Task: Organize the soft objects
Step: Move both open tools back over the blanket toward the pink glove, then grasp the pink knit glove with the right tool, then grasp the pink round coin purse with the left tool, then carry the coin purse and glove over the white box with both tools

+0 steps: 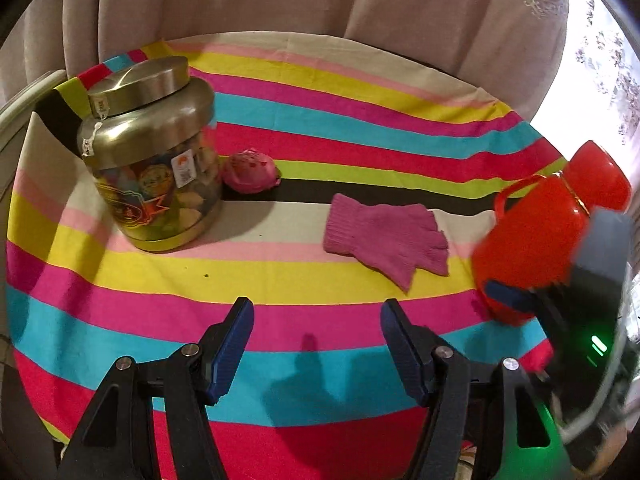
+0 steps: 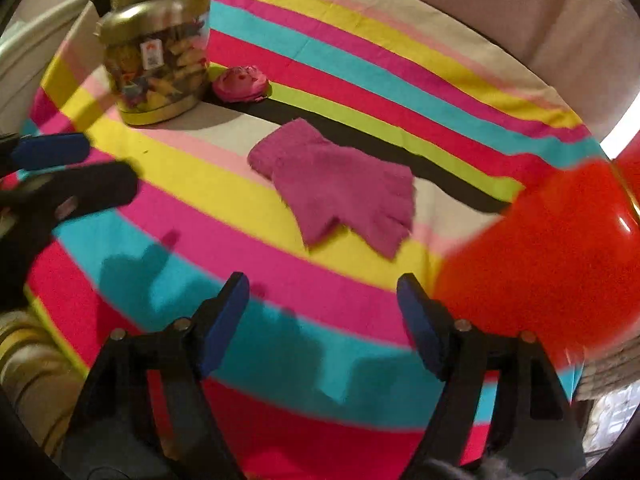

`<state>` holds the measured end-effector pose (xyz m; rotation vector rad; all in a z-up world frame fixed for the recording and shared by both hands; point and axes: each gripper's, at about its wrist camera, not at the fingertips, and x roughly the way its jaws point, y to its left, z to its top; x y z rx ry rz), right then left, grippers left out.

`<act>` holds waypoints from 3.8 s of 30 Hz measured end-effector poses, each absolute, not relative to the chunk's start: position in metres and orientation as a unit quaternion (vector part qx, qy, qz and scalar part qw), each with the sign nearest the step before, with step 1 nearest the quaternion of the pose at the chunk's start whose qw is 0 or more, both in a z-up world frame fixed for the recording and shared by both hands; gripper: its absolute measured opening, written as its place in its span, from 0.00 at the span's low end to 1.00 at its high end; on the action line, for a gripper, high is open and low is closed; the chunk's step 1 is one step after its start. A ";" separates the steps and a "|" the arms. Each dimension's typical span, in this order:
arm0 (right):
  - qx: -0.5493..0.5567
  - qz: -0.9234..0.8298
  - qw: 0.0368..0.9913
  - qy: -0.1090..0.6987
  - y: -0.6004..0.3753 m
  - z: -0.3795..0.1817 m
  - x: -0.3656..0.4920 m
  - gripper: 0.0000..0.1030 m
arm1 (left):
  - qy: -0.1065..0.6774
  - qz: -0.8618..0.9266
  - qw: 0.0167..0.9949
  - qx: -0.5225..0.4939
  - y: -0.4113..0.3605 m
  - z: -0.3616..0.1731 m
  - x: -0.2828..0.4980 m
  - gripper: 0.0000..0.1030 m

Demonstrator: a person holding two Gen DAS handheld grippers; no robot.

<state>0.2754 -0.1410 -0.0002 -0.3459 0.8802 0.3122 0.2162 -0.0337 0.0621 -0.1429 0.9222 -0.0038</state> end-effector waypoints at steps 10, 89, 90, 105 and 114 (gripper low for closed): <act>-0.155 0.132 0.871 0.448 -0.126 -0.030 0.345 0.78 | 0.456 0.016 0.886 -0.076 -0.015 0.048 0.232 0.65; 0.047 0.061 0.907 0.414 -0.184 -0.009 0.360 0.16 | 0.435 0.145 0.888 -0.016 -0.035 0.002 0.376 0.39; 0.047 0.065 0.907 0.413 -0.184 -0.006 0.354 0.16 | 0.433 0.141 0.890 -0.015 -0.036 0.006 0.368 0.39; 0.043 0.109 0.919 0.378 -0.205 0.038 0.235 0.16 | 0.390 0.086 0.917 -0.013 -0.067 0.067 0.242 0.39; 0.051 0.090 0.924 0.369 -0.238 0.051 0.179 0.16 | 0.378 0.039 0.925 -0.013 -0.097 0.089 0.187 0.39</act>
